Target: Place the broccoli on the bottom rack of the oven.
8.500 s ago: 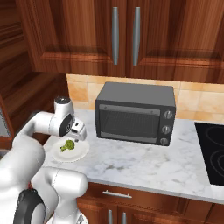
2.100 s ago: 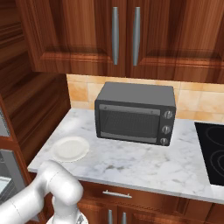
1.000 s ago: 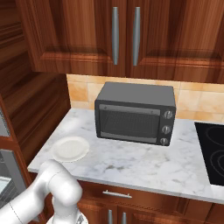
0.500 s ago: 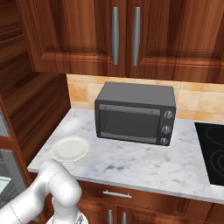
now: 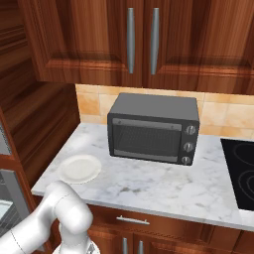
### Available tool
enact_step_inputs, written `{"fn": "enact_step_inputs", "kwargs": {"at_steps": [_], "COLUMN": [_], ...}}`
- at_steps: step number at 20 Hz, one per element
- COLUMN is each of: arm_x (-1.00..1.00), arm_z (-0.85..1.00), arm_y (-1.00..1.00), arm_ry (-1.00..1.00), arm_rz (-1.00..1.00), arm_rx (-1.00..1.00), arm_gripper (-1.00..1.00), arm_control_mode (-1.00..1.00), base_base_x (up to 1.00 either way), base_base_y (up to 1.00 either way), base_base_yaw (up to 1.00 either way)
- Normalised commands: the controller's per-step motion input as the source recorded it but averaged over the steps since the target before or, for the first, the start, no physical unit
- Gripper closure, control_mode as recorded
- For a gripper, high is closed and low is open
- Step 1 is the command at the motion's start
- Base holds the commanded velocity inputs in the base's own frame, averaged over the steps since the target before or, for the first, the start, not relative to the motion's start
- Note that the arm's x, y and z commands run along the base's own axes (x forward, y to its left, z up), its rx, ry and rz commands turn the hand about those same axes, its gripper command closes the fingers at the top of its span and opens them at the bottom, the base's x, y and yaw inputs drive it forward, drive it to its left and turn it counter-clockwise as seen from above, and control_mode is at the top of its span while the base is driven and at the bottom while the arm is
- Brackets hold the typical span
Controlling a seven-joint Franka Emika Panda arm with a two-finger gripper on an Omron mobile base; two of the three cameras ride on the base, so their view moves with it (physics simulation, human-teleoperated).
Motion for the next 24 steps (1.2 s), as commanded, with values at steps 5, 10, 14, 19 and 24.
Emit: {"fn": "enact_step_inputs", "kwargs": {"at_steps": [5,10,14,19,24], "arm_x": [-0.01,-0.43,-0.64,-0.81,-0.53], "arm_z": [0.01,0.20,0.48,0.64,0.55], "arm_y": [0.02,0.07,-0.02,-0.19,-0.80], "arm_ry": [-0.03,-0.05,-0.05,-0.07,-0.09], "arm_rz": [0.00,0.00,0.00,0.00,0.00], "arm_rx": [-0.01,-0.01,0.00,0.03,0.16], "arm_gripper": [-1.00,-1.00,-1.00,-1.00,-1.00], "arm_control_mode": [-1.00,-1.00,-1.00,-1.00,-1.00], "base_base_x": [0.00,0.00,0.00,0.00,0.00], "base_base_y": [0.00,0.00,0.00,0.00,0.00], "base_base_yaw": [0.00,0.00,0.00,0.00,0.00]}}
